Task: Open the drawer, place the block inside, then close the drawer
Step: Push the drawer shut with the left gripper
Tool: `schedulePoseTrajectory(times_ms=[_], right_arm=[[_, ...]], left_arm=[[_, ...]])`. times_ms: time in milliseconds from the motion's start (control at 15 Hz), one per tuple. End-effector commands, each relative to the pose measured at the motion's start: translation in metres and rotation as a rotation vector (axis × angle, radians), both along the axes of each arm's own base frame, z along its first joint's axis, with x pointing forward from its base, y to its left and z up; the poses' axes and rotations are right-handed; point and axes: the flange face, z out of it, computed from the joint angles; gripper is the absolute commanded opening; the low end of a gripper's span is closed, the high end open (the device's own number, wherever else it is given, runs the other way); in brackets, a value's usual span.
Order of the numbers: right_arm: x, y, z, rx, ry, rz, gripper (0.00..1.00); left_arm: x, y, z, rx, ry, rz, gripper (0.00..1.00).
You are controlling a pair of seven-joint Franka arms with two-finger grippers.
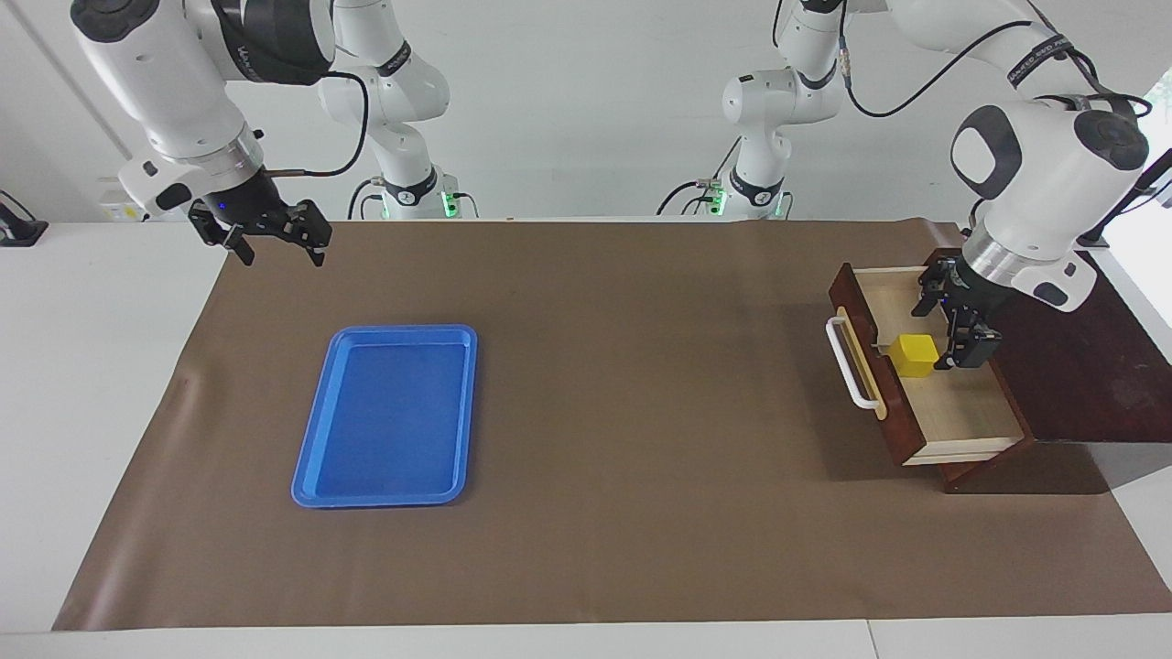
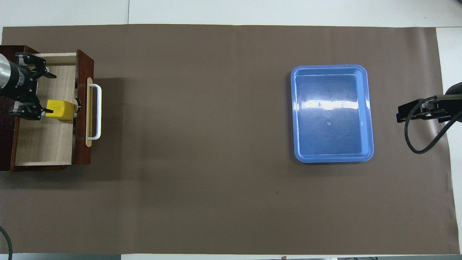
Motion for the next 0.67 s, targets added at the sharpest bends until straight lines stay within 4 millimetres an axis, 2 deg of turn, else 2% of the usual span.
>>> schedulePoseTrajectory(times_ms=[0,201,334,602], right_arm=[[-0.009,-0.004,0.003,-0.009,0.007,0.013,1.00],[-0.009,-0.003,0.003,-0.009,0.007,0.016,1.00],[-0.009,-0.004,0.002,-0.009,0.009,0.013,1.00],[-0.009,-0.004,0.003,-0.009,0.007,0.014,1.00]], left_arm=[[0.001,-0.041,-0.004,0.011,0.010,0.055,1.00],[-0.005,-0.063,-0.017,0.029,0.032,0.037,1.00],[-0.008,-0.075,-0.034,0.077,0.036,0.018,1.00],[-0.013,-0.067,-0.052,0.102,0.050,0.015,1.00]])
